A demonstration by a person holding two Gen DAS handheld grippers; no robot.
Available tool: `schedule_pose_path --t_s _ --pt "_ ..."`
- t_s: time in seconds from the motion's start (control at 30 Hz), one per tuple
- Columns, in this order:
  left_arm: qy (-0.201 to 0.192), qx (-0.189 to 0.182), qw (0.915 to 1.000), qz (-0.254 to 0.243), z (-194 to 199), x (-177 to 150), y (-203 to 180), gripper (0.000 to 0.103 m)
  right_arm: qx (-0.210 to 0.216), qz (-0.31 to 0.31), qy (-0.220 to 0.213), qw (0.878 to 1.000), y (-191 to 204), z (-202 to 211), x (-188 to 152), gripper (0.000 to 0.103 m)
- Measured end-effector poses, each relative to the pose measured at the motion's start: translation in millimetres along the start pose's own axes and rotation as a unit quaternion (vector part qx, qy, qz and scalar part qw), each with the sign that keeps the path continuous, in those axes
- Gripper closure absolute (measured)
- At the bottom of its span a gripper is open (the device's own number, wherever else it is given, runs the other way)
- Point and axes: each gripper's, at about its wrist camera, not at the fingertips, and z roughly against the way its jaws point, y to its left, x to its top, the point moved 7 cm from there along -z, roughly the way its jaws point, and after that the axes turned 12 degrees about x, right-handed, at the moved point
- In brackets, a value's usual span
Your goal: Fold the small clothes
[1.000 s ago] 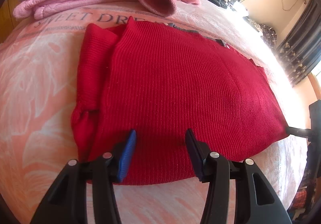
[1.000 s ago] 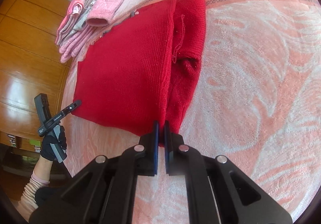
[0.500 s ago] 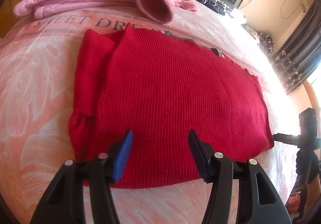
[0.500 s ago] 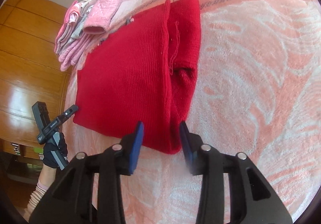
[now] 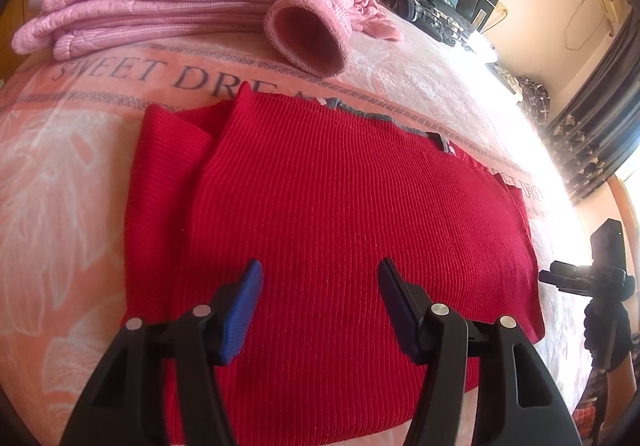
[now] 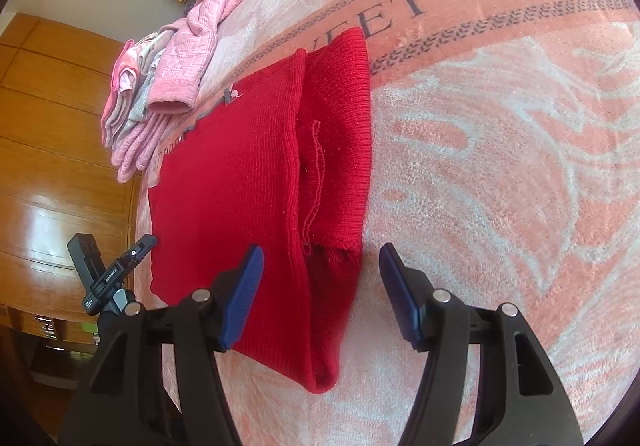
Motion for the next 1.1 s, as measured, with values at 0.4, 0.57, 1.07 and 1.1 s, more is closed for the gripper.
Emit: schedule_pose_path --t_s 0.4,0.57,1.07,1.1 --pt "0.002 -0.018 0.9998 0.001 -12.7 2.3 9.8 0.042 -0.007 0.004 0.001 1.0 2.4 -25.7 9.5 0.065" --pt "0.001 -0.025 0.9997 -0.001 -13.0 1.7 10.8 0.042 -0.007 0.006 -0.002 1.0 3.0 -27.7 9.4 0.081" --pt "-0.004 -0.031 0.9995 -0.011 -16.0 1.0 7.0 0.038 -0.014 -0.003 -0.01 1.0 -1.0 -32.6 7.7 0.082" --pt "-0.005 -0.031 0.9994 -0.012 -16.1 0.9 6.7 0.037 -0.016 -0.003 -0.011 1.0 -0.8 -32.8 7.6 0.082"
